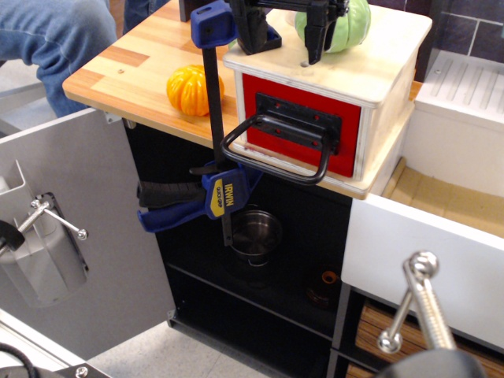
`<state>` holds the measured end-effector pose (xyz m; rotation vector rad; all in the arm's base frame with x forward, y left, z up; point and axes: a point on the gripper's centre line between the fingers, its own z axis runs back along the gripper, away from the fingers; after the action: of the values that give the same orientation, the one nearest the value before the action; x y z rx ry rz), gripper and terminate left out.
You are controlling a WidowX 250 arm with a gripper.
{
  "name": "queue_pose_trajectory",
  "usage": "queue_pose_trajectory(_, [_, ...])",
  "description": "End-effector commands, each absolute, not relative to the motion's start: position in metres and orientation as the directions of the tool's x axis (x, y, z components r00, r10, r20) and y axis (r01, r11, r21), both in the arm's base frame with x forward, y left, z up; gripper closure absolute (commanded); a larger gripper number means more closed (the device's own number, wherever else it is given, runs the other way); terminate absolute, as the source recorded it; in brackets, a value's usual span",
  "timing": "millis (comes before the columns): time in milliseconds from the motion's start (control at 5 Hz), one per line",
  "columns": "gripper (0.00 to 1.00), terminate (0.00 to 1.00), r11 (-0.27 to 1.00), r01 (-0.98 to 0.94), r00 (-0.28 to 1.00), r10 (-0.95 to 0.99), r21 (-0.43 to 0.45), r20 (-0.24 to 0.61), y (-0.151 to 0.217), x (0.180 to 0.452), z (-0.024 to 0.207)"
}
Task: Open drawer of box
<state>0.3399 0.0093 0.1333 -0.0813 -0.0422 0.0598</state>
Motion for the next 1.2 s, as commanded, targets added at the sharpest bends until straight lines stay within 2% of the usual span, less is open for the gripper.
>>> queue_pose_trajectory(0, [0.00,0.00,0.995,-0.058,0.997,0.061,-0.082,0.040,0.009,0.340,0.133])
queue_pose_trajectory(400, [0.00,0.00,0.996,0.029,0.998,-0.024,-0.087,0.057,0.015,0.298,0.119])
queue_pose_trajectory(800, [0.00,0.00,1.000,0.013,0.984,-0.007,-0.028,0.181,0.016,0.306,0.081])
queue_pose_trajectory(1000, [0.00,0.00,1.000,0.020,0.977,-0.018,-0.008,0.211,0.015,0.311,0.066])
